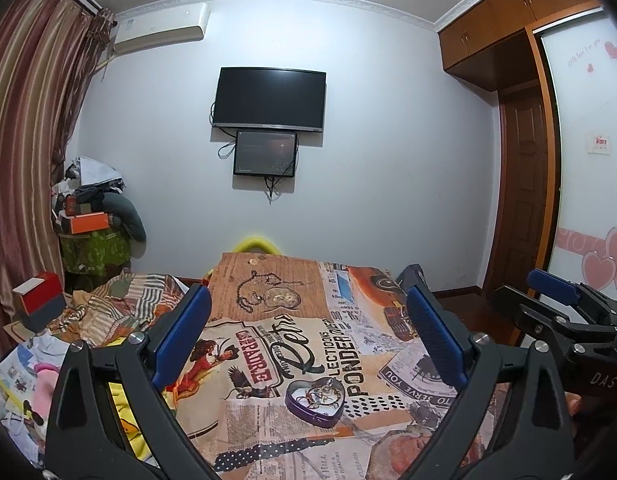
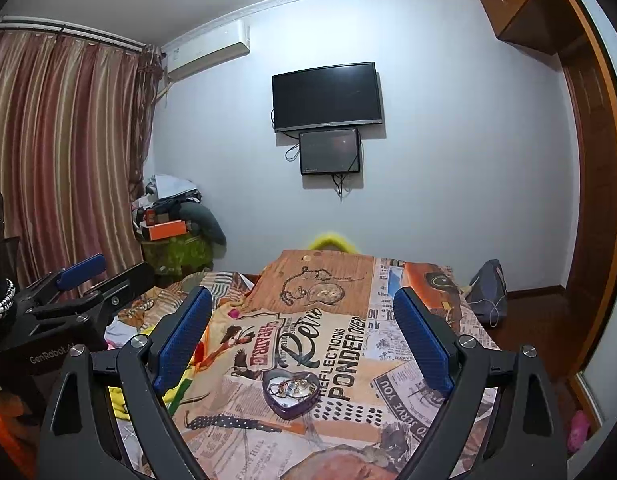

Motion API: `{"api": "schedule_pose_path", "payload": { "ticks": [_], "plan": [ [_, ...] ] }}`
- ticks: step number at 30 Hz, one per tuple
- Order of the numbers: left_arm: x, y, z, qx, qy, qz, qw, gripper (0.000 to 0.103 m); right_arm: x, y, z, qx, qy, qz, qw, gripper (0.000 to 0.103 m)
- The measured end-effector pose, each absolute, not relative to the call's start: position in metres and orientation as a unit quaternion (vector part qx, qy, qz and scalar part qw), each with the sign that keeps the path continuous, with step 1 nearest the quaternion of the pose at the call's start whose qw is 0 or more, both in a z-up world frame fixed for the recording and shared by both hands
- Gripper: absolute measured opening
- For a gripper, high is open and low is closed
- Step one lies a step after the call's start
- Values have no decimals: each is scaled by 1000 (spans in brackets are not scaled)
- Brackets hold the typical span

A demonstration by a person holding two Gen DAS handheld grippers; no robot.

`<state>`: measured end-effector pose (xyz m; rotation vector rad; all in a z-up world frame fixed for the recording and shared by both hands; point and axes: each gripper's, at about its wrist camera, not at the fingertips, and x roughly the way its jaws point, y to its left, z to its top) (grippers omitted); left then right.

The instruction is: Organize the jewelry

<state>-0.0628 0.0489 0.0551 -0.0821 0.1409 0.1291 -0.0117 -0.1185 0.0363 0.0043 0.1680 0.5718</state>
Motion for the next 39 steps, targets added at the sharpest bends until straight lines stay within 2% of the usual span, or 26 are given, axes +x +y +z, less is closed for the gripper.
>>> {"api": "schedule_pose_path", "payload": {
  "ticks": [39],
  "plan": [
    [-59, 56, 52, -49, 87, 37, 994, 101, -7, -129, 32, 15, 92, 270, 958, 91]
  ]
}}
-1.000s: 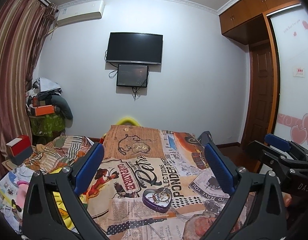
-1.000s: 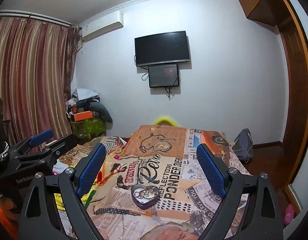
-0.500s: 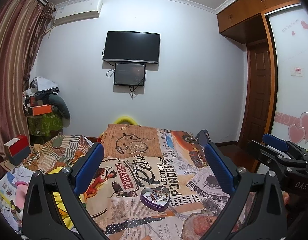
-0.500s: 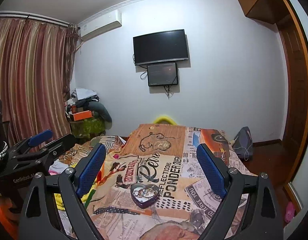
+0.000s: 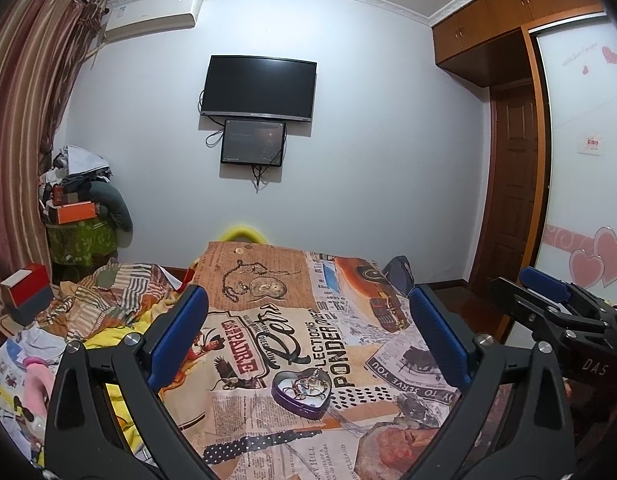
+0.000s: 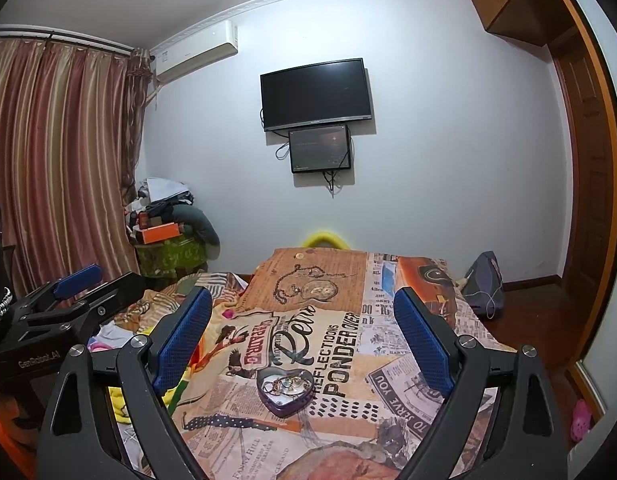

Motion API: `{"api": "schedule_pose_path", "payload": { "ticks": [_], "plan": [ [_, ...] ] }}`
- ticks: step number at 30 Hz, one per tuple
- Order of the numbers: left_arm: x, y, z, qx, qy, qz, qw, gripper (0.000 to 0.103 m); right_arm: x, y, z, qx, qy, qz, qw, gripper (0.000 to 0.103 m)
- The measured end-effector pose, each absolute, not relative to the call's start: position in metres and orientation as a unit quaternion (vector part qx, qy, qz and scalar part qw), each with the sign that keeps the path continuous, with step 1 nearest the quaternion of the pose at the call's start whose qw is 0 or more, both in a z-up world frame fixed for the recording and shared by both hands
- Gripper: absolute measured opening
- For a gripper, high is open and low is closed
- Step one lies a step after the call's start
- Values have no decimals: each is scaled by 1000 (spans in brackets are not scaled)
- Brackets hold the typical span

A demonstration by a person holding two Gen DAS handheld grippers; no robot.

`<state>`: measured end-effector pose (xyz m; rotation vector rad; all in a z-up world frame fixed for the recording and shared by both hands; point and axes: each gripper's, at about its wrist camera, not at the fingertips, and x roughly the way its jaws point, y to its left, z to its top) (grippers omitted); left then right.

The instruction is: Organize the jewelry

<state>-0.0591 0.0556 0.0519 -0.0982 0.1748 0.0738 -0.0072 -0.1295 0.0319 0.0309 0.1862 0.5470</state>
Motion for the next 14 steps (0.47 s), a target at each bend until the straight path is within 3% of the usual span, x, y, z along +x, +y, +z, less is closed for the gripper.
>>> {"api": "schedule_pose_path", "payload": {
  "ticks": [14],
  "plan": [
    [-56, 56, 48, -48, 93, 32, 994, 101, -4, -128, 30, 13, 101, 270, 957, 91]
  ]
}}
